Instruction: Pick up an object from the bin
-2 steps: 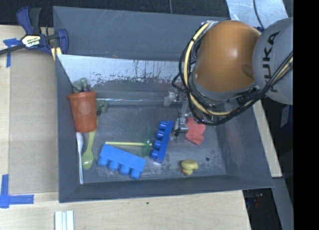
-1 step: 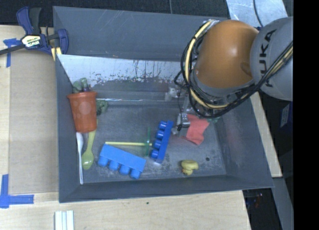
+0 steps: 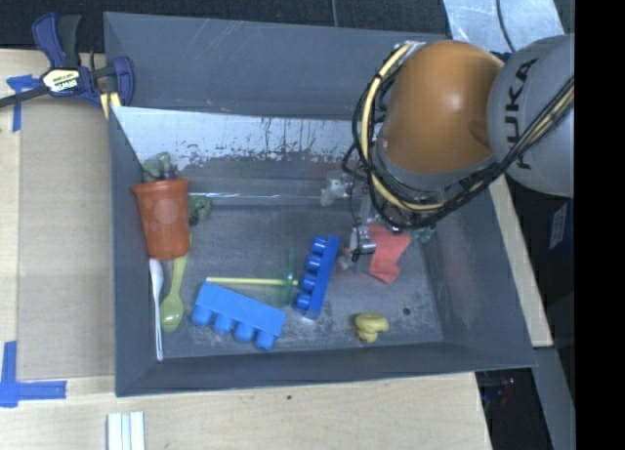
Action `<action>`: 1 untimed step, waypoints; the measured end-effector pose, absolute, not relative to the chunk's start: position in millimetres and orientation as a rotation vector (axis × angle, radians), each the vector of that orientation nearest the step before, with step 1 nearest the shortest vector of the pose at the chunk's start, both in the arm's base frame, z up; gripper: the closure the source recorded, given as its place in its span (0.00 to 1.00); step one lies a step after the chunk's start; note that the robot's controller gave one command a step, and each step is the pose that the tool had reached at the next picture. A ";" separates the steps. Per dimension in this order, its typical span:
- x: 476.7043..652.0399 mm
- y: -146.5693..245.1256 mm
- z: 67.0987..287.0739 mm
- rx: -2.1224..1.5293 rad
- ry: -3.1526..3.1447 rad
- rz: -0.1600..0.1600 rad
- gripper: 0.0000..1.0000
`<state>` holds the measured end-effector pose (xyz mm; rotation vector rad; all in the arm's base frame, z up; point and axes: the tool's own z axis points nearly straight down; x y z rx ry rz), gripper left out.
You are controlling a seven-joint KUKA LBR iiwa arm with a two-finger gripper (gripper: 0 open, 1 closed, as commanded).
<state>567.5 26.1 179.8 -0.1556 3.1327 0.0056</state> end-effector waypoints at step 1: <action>563.4 24.5 189.9 -0.289 3.098 0.004 0.00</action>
Offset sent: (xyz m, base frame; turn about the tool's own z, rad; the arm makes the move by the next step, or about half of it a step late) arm -0.0857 0.0173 -0.0446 -0.4333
